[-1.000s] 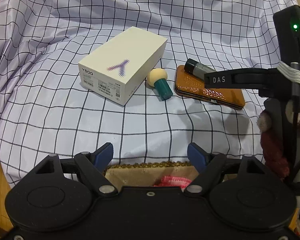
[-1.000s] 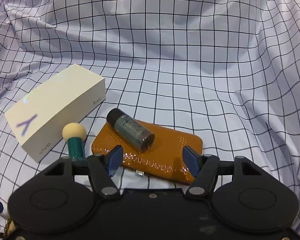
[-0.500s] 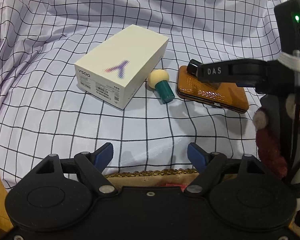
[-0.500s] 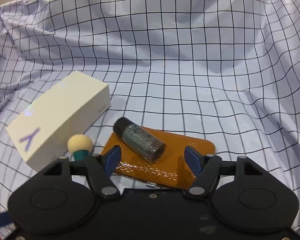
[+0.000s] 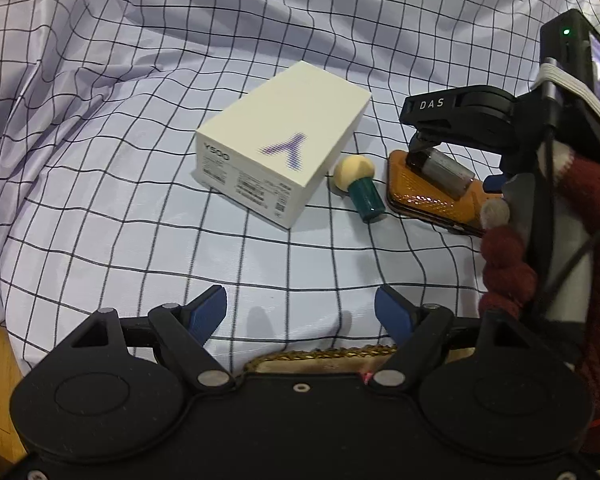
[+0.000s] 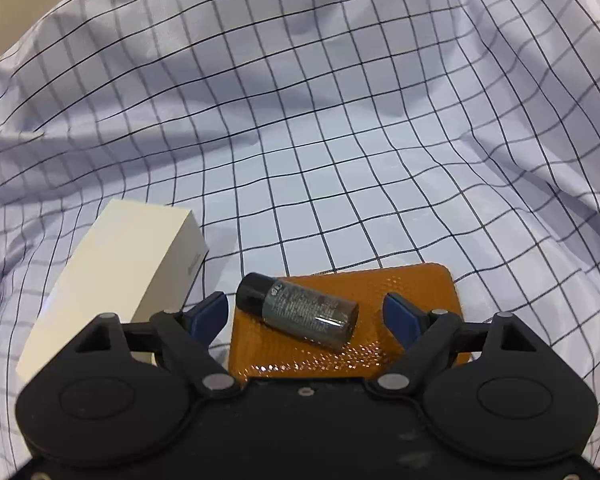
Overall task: Organize soft objects
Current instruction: 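Close the right gripper on the dark grey bottle atop the wallet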
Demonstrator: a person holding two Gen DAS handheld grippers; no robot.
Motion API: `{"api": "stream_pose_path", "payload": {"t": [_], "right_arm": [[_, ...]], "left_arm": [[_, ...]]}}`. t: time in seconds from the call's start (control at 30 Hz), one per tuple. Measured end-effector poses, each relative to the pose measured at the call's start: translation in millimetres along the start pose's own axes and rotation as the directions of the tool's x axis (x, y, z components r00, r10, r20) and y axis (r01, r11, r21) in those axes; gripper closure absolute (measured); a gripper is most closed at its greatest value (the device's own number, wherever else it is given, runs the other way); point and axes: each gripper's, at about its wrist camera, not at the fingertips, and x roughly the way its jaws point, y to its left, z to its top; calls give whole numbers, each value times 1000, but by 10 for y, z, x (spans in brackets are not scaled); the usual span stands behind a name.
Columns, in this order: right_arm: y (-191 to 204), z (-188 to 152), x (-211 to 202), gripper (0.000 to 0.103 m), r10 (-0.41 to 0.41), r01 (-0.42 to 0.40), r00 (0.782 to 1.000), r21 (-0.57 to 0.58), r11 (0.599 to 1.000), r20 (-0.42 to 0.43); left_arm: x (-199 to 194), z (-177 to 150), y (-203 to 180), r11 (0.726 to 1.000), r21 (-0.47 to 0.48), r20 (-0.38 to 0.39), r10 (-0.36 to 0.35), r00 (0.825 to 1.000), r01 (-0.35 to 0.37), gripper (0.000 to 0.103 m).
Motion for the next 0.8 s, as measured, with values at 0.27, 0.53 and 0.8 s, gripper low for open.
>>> {"api": "stream_pose_path", "payload": {"t": [0.27,0.53,0.8], "right_arm": [[98,7,121,18,-79,79,997,50,996,-3],[102,-3,181,30,-120,120,993,34,992,-12],[13,-12,120,30,-111,111,994,16,994,1]], "left_arm": [[-25,-13,165,1000,-25,6,-9,1000,10,26],[-2,-15,191,999,-39,1,-12,1000,12,26],[8,13,114,1000,-24,1,-10,1000,10,26]]}}
